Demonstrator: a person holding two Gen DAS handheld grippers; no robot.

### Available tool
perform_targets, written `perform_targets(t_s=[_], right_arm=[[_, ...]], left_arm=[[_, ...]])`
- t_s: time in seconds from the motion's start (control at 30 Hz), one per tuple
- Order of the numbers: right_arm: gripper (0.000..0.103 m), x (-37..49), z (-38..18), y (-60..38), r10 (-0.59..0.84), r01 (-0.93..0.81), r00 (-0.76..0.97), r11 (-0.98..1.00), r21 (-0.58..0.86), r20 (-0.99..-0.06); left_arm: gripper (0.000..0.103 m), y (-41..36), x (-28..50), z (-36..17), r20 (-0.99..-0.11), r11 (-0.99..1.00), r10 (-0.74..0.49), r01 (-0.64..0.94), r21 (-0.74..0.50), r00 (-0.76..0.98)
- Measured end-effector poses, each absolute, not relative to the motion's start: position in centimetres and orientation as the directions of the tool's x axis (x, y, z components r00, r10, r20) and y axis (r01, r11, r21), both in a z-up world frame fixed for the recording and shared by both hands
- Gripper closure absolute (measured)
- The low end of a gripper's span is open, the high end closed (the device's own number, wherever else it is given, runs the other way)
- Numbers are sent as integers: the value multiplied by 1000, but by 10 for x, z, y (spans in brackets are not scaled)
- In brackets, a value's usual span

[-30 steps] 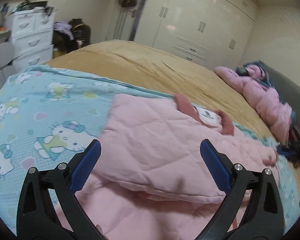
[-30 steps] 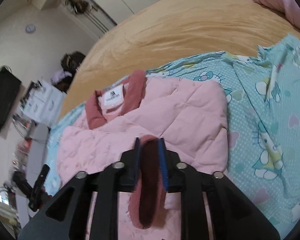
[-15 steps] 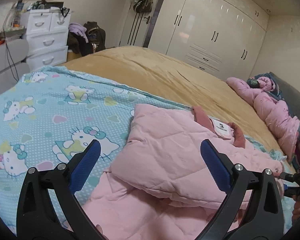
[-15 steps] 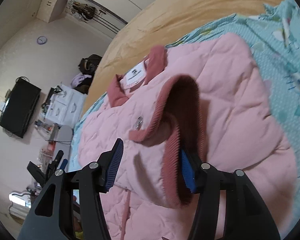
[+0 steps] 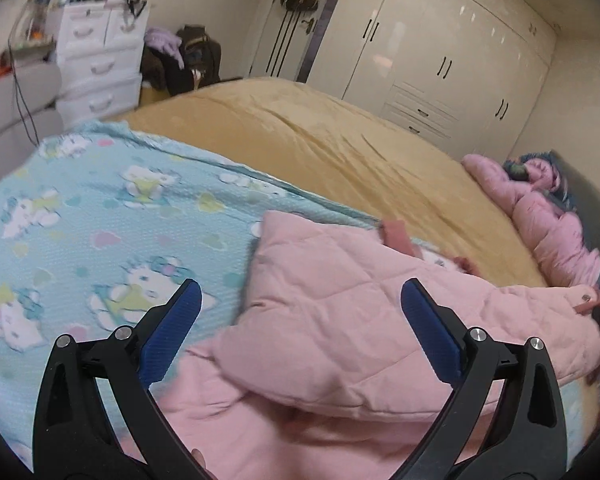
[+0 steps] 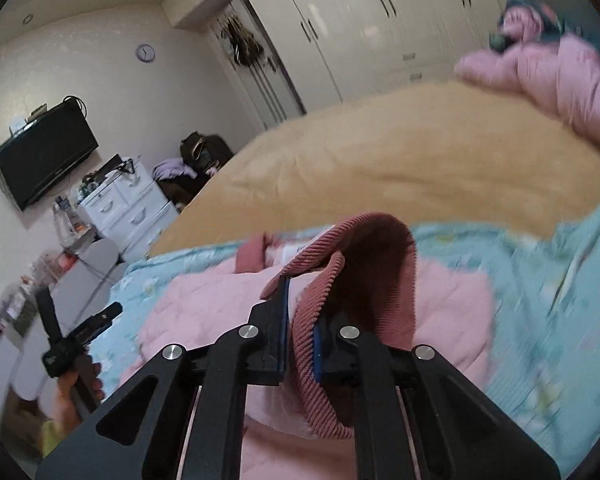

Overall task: Fold large clothes
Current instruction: 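Lift the rose hem with the right tool toward the collar, then lay the hem over the coat and open the right tool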

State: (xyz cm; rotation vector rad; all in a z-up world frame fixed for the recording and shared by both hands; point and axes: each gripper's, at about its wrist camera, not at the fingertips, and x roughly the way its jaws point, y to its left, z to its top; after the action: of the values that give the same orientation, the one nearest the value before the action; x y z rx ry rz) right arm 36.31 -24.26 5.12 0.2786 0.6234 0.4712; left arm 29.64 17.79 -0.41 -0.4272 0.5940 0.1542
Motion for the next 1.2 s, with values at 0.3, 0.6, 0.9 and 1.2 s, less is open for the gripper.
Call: perform_targets(t_s=[0.3,0.6,0.9,1.2], right_arm=[[95,370,-9,-256,439,-232,709,884,406,-552],[94,363,-40,-265,414,-178,693,891,417,-590],[45,344,-51,-281,342,-24,672,896,443,-657],[40,319,-7,-236,271,-155,756,958,240,-595]], left_arm=[[13,142,305,-14,-550,948,-56,-129,-291,833],[18,133,316,-27,-581,951,-114,-80,-298,806],[12,113,328,-40,-647,974,-119,-38,-224,753],[10,98,342,-86,-764,995,-6,-70,-67,645]])
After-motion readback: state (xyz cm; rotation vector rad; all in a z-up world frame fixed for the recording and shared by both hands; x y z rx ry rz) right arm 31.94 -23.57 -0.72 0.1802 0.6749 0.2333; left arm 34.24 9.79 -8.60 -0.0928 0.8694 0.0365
